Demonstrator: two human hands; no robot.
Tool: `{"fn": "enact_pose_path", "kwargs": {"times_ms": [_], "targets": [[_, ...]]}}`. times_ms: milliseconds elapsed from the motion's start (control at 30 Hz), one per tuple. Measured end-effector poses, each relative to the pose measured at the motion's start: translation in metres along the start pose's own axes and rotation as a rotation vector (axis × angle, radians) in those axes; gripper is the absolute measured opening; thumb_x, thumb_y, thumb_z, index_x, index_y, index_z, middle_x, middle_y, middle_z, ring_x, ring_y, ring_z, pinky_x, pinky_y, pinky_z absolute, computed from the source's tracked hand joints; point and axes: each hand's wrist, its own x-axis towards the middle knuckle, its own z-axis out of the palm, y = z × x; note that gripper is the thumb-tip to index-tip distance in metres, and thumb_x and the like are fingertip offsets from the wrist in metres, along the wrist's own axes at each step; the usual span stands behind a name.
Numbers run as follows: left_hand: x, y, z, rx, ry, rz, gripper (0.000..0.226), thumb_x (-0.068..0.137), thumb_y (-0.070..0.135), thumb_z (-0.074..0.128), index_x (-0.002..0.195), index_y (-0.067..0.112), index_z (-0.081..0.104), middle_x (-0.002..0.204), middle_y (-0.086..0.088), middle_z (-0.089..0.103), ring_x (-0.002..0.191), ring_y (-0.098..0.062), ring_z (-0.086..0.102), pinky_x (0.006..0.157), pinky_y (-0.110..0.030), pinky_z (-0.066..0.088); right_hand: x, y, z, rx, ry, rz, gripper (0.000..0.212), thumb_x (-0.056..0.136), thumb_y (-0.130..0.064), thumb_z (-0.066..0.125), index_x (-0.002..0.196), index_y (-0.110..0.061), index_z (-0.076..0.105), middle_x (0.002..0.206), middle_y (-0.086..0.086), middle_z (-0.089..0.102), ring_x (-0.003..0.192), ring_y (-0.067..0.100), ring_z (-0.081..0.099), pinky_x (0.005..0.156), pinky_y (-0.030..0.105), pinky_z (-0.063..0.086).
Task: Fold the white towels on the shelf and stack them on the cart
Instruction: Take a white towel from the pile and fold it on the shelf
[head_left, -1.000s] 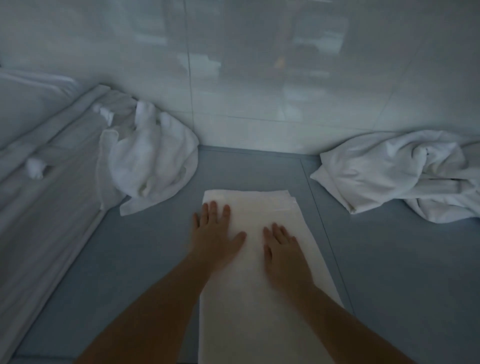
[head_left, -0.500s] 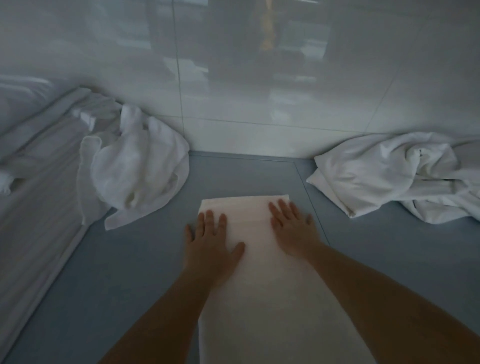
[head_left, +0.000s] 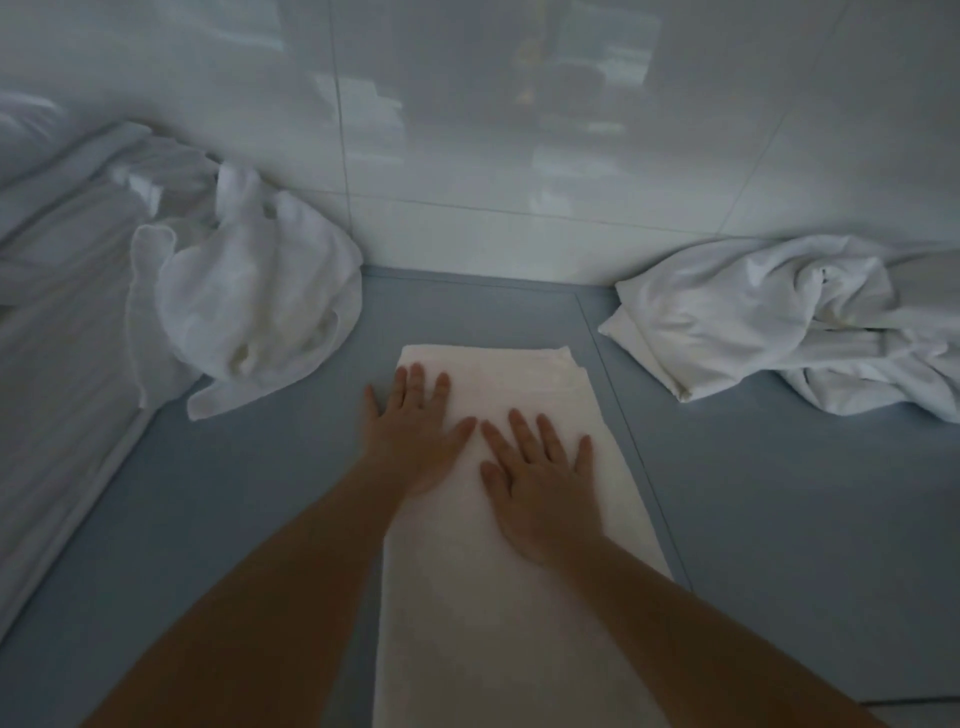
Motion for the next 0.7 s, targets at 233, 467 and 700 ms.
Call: {"fn": "enact_pose_path", "kwargs": {"times_ms": [233,467,700], "targets": [[-0.055,0.041,-0.004,-0.200,0.042,-0.016,0.052,0.102,0.033,0.022,0.151,0.016,0.019,0.160,-0.007,0.012,0.147,-0.020,0.005,0.117,-0.043,0.001,0.030,0.004,0.000,0.023,-0.014,0.031,0.051,0.099,-0.051,0.010,0.149,-0.045,0.003,0.160,-0.010,-0.003,0.147,0.019,-0.009,0.112,0.061,-0.006],[-0.070,0.053,0.006,-0.104,0.128,-0.022,0.064,0.097,0.044,0.022,0.154,0.017,0.007,0.160,-0.010,0.005,0.148,-0.023,0.000,0.118,-0.040,-0.003,0.052,0.032,-0.008,-0.006,-0.071,-0.056,0.051,0.099,-0.053,0.011,0.148,-0.045,-0.001,0.160,-0.013,-0.005,0.147,0.015,-0.007,0.115,0.055,-0.005],[-0.051,0.056,0.004,-0.090,0.104,-0.026,0.069,0.095,0.046,0.024,0.153,0.014,0.007,0.160,-0.012,0.006,0.147,-0.024,0.001,0.119,-0.042,0.000,0.023,0.073,-0.028,-0.089,-0.043,0.182,0.054,0.101,-0.044,0.017,0.152,-0.032,0.003,0.161,-0.006,0.001,0.148,0.017,0.001,0.115,0.058,-0.002]]}}
